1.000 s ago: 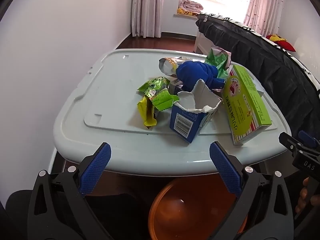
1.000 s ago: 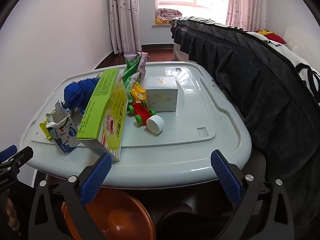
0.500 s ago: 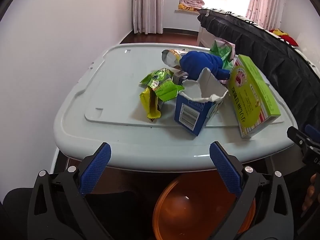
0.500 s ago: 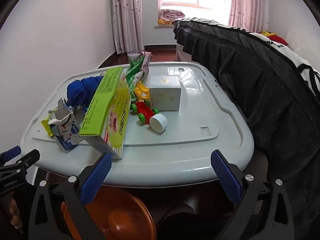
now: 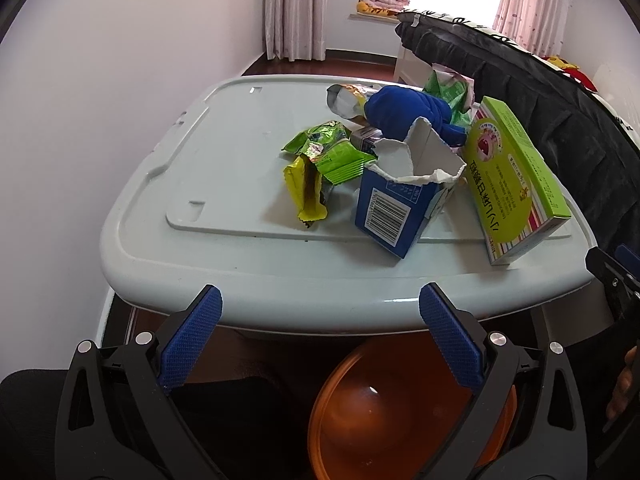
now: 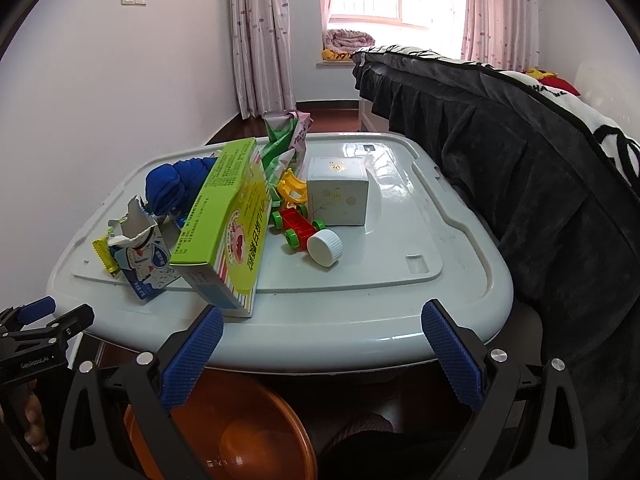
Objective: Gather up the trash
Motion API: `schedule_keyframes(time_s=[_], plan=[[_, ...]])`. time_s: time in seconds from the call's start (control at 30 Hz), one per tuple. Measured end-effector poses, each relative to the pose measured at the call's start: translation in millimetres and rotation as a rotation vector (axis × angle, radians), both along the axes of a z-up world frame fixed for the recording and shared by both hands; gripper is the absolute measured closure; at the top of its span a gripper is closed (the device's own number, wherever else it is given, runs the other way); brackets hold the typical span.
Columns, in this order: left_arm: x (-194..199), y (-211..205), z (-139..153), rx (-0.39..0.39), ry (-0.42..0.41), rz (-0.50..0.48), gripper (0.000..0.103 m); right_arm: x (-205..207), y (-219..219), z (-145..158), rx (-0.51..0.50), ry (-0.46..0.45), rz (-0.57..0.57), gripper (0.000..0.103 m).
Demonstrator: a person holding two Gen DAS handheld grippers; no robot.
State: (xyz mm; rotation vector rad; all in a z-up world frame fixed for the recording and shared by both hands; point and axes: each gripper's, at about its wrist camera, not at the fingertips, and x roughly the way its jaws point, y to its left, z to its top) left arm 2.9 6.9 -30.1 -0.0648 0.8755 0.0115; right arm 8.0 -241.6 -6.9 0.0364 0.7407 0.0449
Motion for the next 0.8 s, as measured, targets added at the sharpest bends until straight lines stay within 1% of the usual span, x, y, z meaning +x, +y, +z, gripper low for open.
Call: schedule_keyframes(time_s=[0.57, 0.8], plan=[[1.5, 3.7, 0.5, -0.001, -0.003, 0.018, 0.007, 0.5, 0.9, -0.7, 0.005, 0.002, 0.001, 0.005], [4.0, 5.8, -1.9, -0.005, 0.01, 0.026, 0.007, 1.7, 4.5, 0.2, 0.004, 0.006, 0.015, 0.005]])
